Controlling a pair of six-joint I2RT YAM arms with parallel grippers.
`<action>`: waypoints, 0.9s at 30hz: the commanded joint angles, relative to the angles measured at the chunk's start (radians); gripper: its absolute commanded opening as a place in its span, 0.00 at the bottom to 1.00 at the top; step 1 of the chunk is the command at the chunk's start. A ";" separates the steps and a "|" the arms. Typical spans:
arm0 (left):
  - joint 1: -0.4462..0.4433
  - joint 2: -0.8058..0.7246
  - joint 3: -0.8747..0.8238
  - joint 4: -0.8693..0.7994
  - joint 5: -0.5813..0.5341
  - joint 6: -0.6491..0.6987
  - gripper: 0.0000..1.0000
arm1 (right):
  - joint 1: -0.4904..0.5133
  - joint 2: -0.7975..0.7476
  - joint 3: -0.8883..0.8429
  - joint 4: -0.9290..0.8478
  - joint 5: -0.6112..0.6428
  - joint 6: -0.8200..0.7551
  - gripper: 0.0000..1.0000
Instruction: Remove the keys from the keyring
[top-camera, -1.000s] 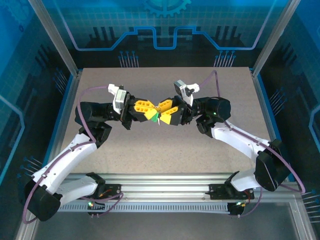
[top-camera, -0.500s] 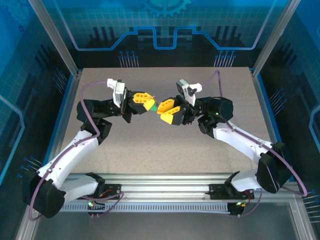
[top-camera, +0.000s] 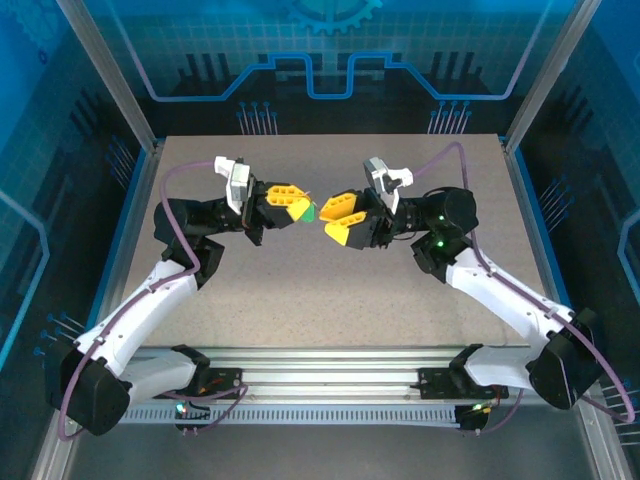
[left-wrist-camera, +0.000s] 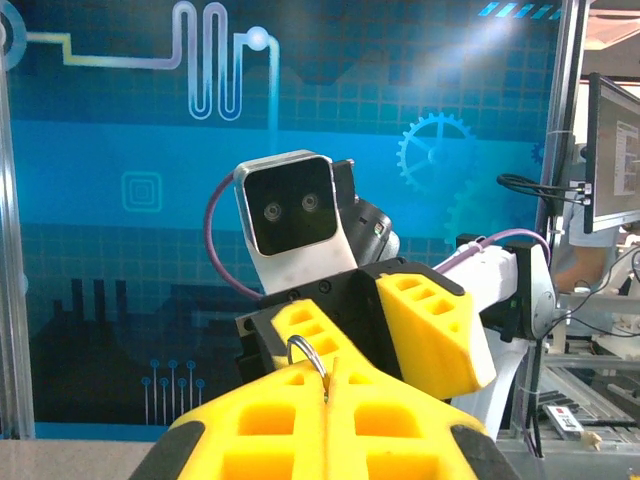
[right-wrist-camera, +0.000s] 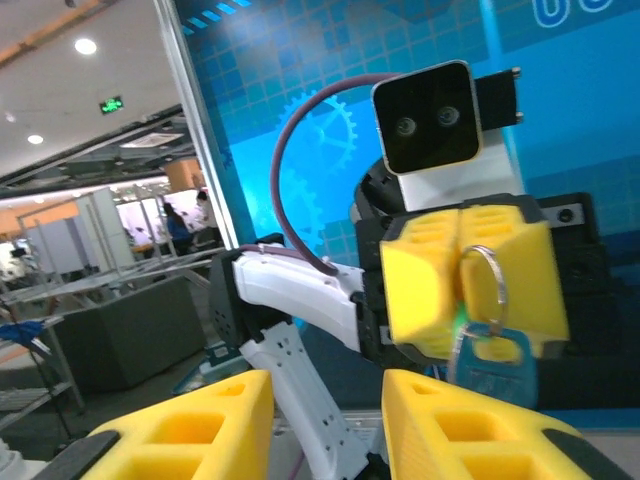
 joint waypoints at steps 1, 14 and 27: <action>0.005 -0.001 0.021 0.046 0.048 -0.038 0.00 | -0.031 -0.032 -0.007 -0.024 0.012 -0.041 0.41; -0.010 0.051 0.058 0.182 0.112 -0.181 0.00 | -0.018 0.143 0.076 0.333 -0.099 0.301 0.54; -0.013 0.074 0.065 0.224 0.124 -0.203 0.00 | 0.021 0.208 0.151 0.440 -0.163 0.455 0.34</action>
